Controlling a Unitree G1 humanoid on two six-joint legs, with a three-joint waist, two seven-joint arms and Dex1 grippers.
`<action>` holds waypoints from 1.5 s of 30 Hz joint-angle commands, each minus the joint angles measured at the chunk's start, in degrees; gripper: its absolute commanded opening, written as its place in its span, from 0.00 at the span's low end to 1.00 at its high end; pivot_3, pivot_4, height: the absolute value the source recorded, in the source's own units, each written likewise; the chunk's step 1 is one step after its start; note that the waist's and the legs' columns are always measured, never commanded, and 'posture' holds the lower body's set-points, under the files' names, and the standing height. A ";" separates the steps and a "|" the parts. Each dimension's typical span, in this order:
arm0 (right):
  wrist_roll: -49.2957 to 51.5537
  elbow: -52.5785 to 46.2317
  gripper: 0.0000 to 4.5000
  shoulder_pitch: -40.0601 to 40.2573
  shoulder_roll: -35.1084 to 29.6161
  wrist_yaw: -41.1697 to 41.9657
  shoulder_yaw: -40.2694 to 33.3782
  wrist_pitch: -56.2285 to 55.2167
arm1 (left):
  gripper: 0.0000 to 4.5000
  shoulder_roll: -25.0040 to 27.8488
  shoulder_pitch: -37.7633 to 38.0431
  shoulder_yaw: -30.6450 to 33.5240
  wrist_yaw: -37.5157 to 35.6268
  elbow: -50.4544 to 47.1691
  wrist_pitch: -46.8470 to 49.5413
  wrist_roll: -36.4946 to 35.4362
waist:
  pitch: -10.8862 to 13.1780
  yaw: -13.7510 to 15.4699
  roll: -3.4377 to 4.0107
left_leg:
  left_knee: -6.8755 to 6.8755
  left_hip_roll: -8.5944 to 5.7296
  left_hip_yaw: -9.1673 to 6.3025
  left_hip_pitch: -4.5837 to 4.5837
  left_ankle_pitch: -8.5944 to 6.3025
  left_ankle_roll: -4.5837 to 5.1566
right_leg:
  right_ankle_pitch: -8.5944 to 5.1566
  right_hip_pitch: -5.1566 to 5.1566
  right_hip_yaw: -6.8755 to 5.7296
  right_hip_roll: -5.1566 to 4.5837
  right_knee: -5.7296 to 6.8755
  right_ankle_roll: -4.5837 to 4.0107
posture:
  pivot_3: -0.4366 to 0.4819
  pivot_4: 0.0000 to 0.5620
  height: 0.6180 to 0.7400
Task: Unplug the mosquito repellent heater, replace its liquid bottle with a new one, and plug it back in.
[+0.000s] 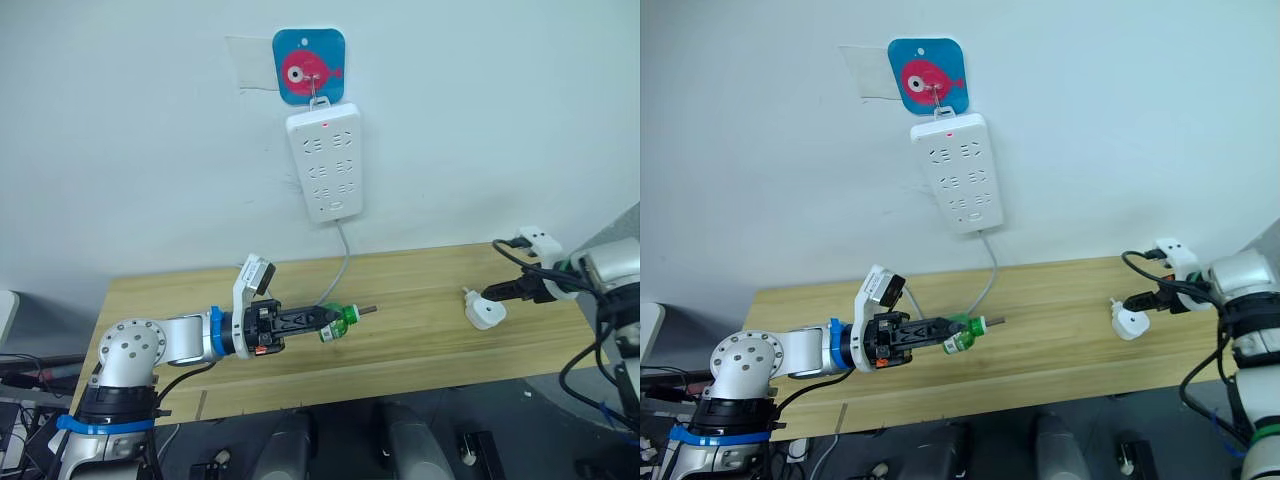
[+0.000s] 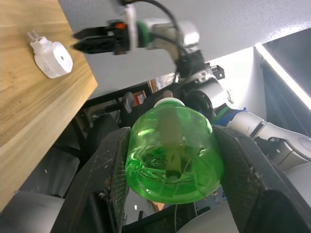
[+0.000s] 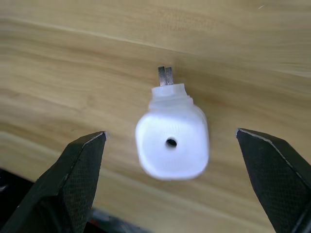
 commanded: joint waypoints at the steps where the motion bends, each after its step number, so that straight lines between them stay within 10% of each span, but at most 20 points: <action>1: 7.67 -16.35 0.99 3.38 -0.82 -1.42 -11.13 11.79 | 0.50 -0.98 -0.54 1.34 -1.34 -4.10 -6.71 5.04 | 0.00 -0.15 0.00 | 0.00 0.00 0.01 -0.01 0.00 0.00 | -0.01 -0.01 0.00 0.00 -0.01 0.00 | 0.38 0.43 1.00; 8: 41.08 -42.48 0.99 16.34 27.85 -20.49 -51.02 28.69 | 0.50 -9.19 -0.21 -5.25 -0.09 -12.98 -33.34 30.15 | -0.06 0.18 -0.14 | -0.01 0.04 -0.15 0.02 0.00 -0.01 | 0.01 0.18 0.05 -0.01 -0.12 -0.03 | 0.36 0.46 1.00; 16: 63.34 -61.39 0.99 19.42 65.51 -63.32 -61.60 26.24 | 0.50 -15.95 2.40 -14.74 -0.43 -15.60 -54.52 50.41 | 0.17 -0.55 0.29 | -0.02 0.01 0.09 -0.10 -0.03 -0.02 | 0.02 -0.08 0.22 -0.15 -0.08 -0.05 | 0.35 0.46 1.00; 26: 87.02 -58.10 0.99 26.74 58.52 -87.95 -39.91 4.87 | 0.50 -19.43 1.34 -18.80 -1.22 -12.73 -62.01 57.65 | 0.16 -1.79 0.29 | -0.07 0.04 0.03 -0.01 -0.03 0.07 | -0.02 0.02 0.01 0.04 -0.01 -0.03 | 0.36 0.44 1.00; 39: 95.09 -58.50 0.99 31.69 45.70 -91.88 -24.70 -14.15 | 0.50 -20.65 3.95 -20.71 -0.61 -15.38 -61.80 59.18 | 0.17 -2.70 0.28 | -0.06 0.03 0.03 0.00 -0.06 0.12 | -0.22 0.04 0.02 0.10 -0.03 0.31 | 0.38 0.44 1.00; 45: 96.04 -59.39 0.53 32.59 41.40 -90.67 -20.71 -18.25 | 0.50 -20.87 3.93 -21.20 -0.50 -15.51 -62.03 59.70 | 0.17 -2.68 0.27 | -0.04 0.03 0.03 0.00 -0.06 0.12 | -0.24 0.05 0.03 0.09 -0.04 0.33 | 0.38 0.42 1.00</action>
